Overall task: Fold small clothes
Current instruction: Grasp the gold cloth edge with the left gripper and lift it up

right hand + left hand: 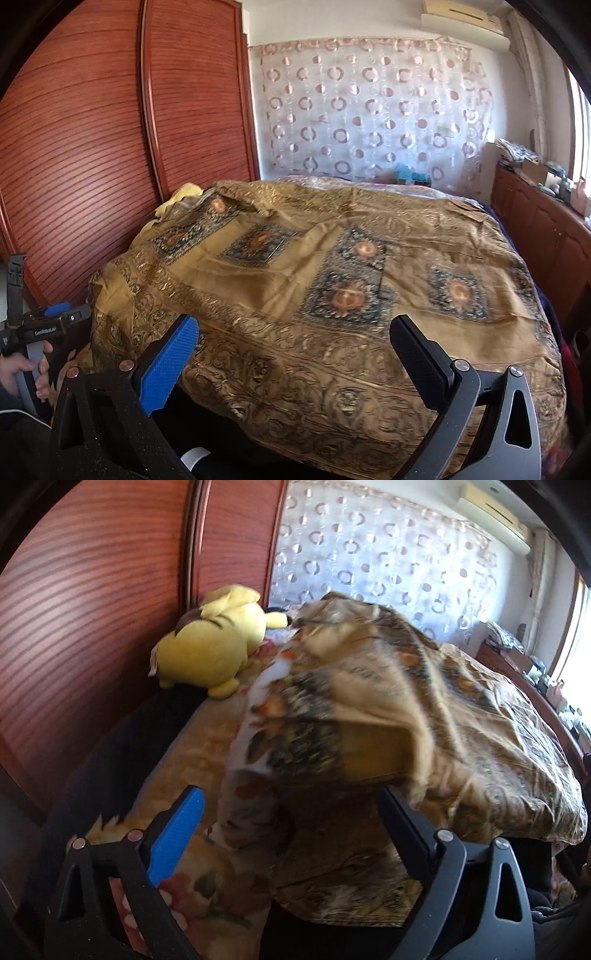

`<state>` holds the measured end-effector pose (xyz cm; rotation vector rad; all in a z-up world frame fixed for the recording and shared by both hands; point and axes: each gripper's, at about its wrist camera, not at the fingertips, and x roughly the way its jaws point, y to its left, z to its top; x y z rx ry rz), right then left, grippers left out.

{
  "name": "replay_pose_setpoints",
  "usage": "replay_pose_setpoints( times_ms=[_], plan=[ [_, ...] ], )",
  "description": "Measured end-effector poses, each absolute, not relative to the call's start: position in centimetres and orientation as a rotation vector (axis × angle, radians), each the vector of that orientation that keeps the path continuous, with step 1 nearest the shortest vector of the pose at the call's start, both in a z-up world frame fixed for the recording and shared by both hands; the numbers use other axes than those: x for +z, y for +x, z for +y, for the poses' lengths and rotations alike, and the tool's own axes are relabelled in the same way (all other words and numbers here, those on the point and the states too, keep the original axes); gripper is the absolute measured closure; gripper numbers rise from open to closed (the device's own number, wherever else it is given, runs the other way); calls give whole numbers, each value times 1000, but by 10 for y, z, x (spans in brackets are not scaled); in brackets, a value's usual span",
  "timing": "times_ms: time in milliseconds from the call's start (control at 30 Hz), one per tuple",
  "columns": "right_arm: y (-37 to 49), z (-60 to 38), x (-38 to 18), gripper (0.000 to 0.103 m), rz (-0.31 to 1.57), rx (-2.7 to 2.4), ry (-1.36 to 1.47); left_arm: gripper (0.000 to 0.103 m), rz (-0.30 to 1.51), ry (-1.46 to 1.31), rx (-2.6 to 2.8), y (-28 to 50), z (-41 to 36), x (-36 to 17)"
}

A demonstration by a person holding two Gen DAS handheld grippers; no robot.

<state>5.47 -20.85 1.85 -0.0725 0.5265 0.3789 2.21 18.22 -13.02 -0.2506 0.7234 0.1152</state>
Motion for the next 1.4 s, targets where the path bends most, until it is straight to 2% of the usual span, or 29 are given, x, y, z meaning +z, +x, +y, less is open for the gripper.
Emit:
replay_pose_setpoints(
  times_ms=[300, 433, 633, 767, 1067, 1133, 1233, 1300, 1333, 1400],
  plan=[
    [49, -208, 26, 0, 500, 384, -94, 25, 847, -326, 51, 30, 182, -179],
    [48, -209, 26, 0, 488, 377, -102, 28, 887, -386, 28, 36, 182, -196],
    [46, -201, 25, 0, 473, 371, -109, 41, 917, -455, 6, 34, 173, -206],
    [43, -201, 25, 0, 464, 367, -108, 41, 875, -504, 11, 22, 173, -193],
    [43, -208, 24, 0, 466, 368, -91, 41, 939, -529, -29, 26, 168, -206],
    [43, -209, 25, 0, 465, 367, -87, 44, 942, -569, -38, 25, 171, -208],
    [42, -208, 25, 0, 459, 370, -88, 55, 950, -627, -70, 26, 174, -211],
    [42, -209, 25, 0, 458, 371, -87, 71, 944, -630, -93, 26, 171, -208],
    [42, -208, 25, 0, 458, 372, -87, 75, 942, -627, -99, 26, 169, -206],
    [43, -210, 24, 0, 458, 372, -84, 90, 941, -629, -110, 26, 166, -202]
  ],
)
